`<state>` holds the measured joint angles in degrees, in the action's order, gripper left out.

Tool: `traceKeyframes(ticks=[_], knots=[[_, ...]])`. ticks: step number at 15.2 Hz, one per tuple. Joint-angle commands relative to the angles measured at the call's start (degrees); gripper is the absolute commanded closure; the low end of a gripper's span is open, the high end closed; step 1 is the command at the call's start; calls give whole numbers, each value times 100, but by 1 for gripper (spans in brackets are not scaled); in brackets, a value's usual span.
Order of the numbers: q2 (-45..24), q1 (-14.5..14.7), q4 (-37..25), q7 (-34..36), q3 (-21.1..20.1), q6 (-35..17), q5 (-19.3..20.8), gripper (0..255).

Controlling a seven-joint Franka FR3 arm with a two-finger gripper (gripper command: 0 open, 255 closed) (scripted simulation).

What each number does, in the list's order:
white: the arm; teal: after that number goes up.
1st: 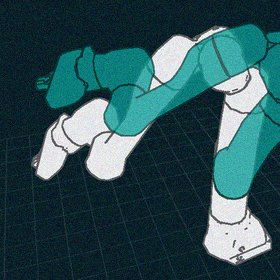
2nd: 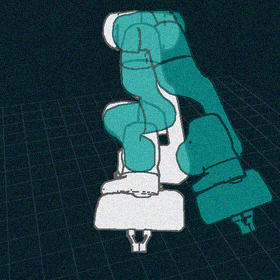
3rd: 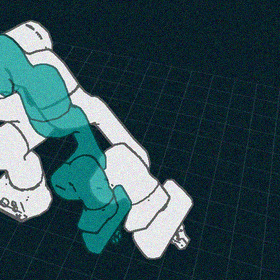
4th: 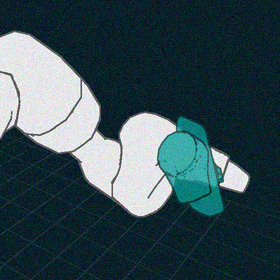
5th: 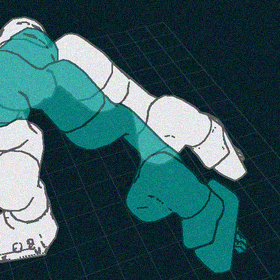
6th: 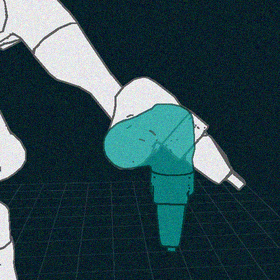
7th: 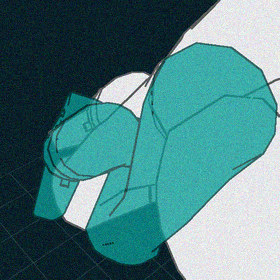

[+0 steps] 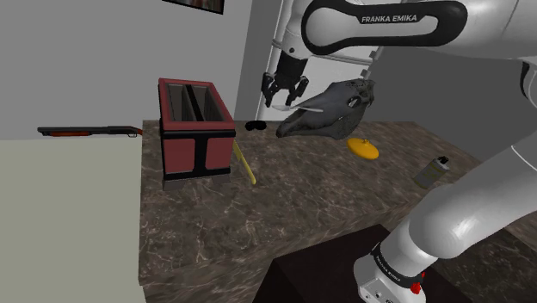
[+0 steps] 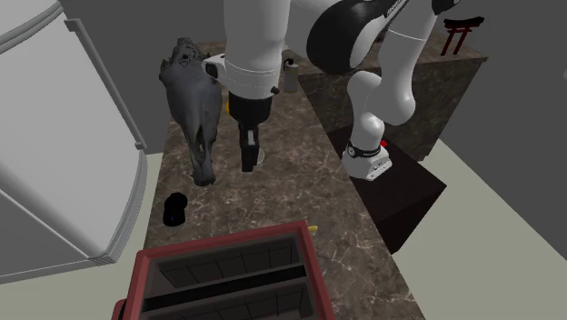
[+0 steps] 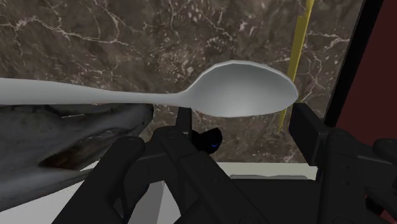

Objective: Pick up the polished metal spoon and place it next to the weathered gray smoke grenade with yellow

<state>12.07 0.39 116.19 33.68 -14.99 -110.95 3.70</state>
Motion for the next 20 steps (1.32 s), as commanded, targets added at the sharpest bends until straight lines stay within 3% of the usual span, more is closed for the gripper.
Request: traceKeyframes(ticks=[1, 10, 20], knots=[[164, -36, 108, -143, 86, 43, -40, 255], [1408, -344, 1316, -1340, 933, -10, -108, 255], [2328, -807, 2044, -2669, 2000, 93, 246, 255]])
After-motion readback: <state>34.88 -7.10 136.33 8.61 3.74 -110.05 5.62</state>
